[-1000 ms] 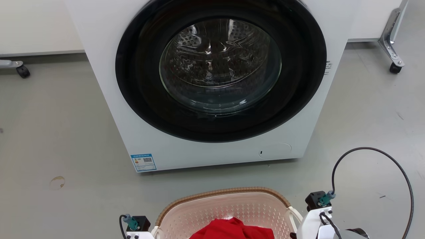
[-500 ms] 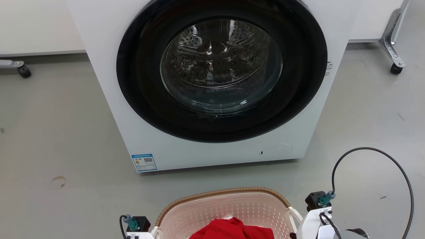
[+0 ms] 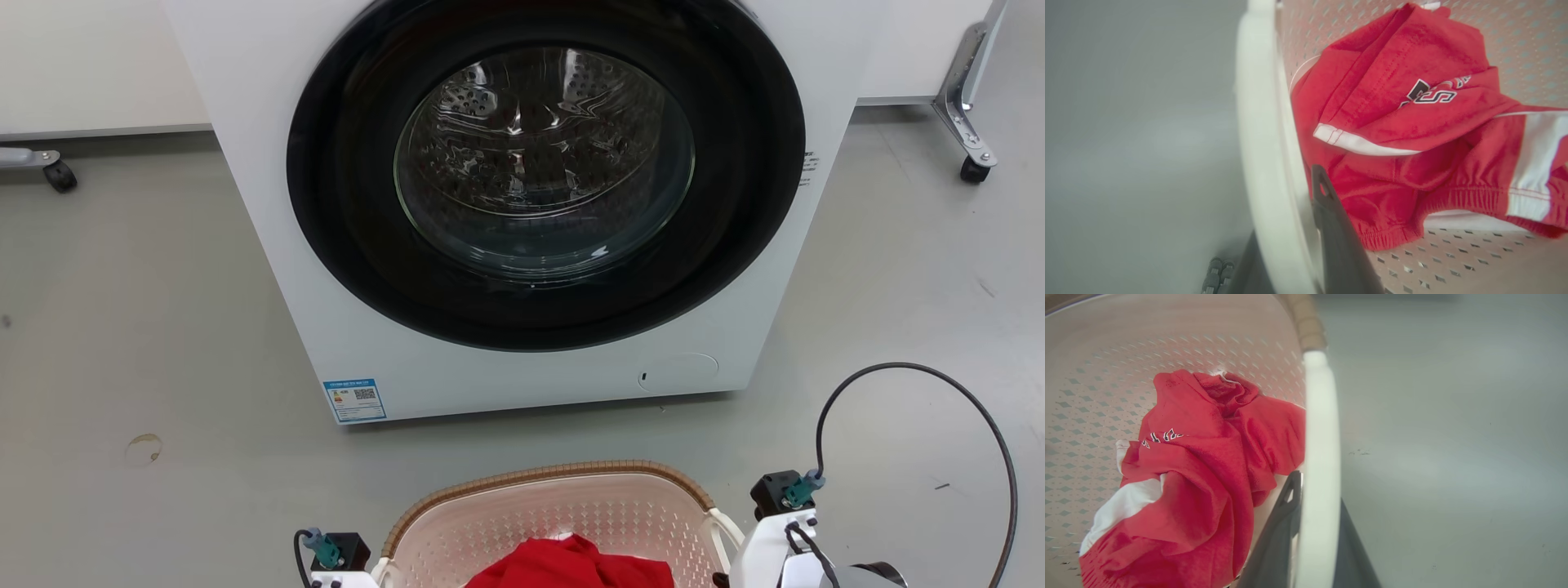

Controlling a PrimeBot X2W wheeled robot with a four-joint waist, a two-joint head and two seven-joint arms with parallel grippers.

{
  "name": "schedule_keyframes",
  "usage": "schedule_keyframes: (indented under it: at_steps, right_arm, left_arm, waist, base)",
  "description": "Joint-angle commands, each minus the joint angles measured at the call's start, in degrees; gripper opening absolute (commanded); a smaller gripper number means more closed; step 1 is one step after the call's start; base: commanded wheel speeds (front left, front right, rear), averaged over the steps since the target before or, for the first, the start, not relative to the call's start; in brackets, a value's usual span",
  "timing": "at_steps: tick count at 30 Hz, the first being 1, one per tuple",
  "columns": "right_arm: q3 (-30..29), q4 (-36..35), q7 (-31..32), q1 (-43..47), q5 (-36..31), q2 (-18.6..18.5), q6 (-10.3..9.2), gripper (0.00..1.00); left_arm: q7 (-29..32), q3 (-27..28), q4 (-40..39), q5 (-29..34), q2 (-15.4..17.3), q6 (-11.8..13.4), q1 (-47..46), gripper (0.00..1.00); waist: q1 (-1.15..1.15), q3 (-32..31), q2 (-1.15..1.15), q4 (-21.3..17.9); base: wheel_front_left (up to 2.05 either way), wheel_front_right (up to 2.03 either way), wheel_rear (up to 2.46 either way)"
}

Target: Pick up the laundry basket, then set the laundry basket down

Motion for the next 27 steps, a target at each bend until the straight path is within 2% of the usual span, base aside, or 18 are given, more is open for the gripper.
schedule_keyframes:
  at_steps: [1,27]
  right_arm:
    - [-0.1,3.1,-1.0,-1.8,0.1,-6.8,-0.31,0.0]
    - [0.0,3.5,-1.9,-2.0,0.0,-6.8,-0.31,0.0]
  left_arm:
    - [-0.2,0.9,3.1,0.3,8.0,0.8,-1.8,0.0]
    - [-0.6,-1.3,3.7,-0.6,8.0,0.8,-2.5,0.0]
  waist:
    - [0.0,0.0,0.0,0.0]
    - [0.0,1.3,0.0,0.1]
  base:
    - [0.0,0.0,0.0]
    - [0.0,0.0,0.0]
